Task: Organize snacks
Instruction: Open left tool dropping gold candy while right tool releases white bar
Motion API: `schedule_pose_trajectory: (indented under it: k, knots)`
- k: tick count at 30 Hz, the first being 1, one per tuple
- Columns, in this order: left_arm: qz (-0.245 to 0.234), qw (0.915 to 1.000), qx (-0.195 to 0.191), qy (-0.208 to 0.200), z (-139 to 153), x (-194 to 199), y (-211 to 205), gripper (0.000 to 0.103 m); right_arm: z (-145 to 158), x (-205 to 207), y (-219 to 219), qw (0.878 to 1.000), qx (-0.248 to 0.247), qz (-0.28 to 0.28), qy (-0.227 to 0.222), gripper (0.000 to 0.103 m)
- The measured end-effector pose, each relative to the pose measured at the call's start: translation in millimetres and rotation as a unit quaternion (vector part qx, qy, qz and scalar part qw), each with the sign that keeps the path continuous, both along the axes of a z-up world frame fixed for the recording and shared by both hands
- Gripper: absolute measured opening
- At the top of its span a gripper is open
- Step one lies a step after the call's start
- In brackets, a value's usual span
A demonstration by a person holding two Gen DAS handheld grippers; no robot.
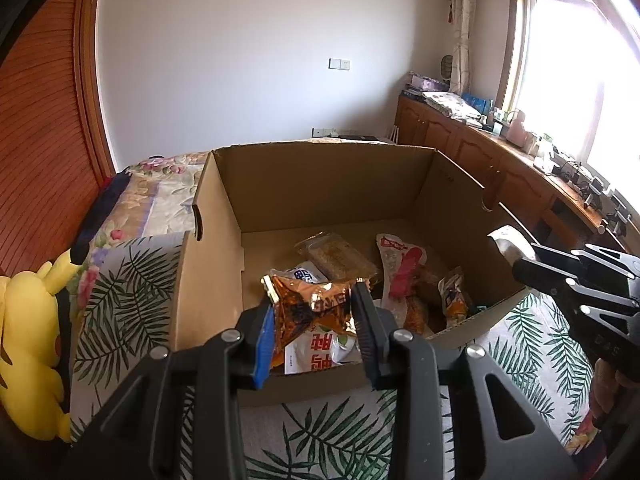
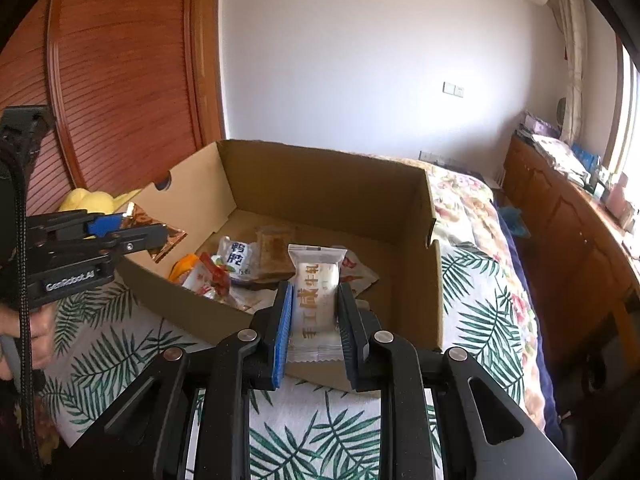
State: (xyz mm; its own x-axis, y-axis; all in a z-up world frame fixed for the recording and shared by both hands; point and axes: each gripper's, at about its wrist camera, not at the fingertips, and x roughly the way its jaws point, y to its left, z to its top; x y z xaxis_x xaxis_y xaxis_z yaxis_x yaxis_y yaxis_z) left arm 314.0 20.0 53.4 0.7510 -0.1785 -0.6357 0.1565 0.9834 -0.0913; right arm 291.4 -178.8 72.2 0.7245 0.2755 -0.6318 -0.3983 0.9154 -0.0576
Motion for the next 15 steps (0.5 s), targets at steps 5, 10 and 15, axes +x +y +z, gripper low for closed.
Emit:
schedule_pose_trajectory:
  k: [5, 10, 15]
  knots:
    - [-0.001, 1.0000, 0.010, -0.003, -2, 1, -3, 0.047, -1, 8, 3, 1.000, 0.005, -0.005, 0.003, 0.022]
    - [-0.005, 0.9995, 0.027, -0.015, 0, -4, -6, 0.054, -2, 12, 3, 1.000, 0.011, -0.010, 0.006, 0.022]
    - [-0.011, 0.9994, 0.027, -0.020, 4, -11, -6, 0.055, -2, 8, 0, 1.000, 0.020, -0.011, 0.002, 0.023]
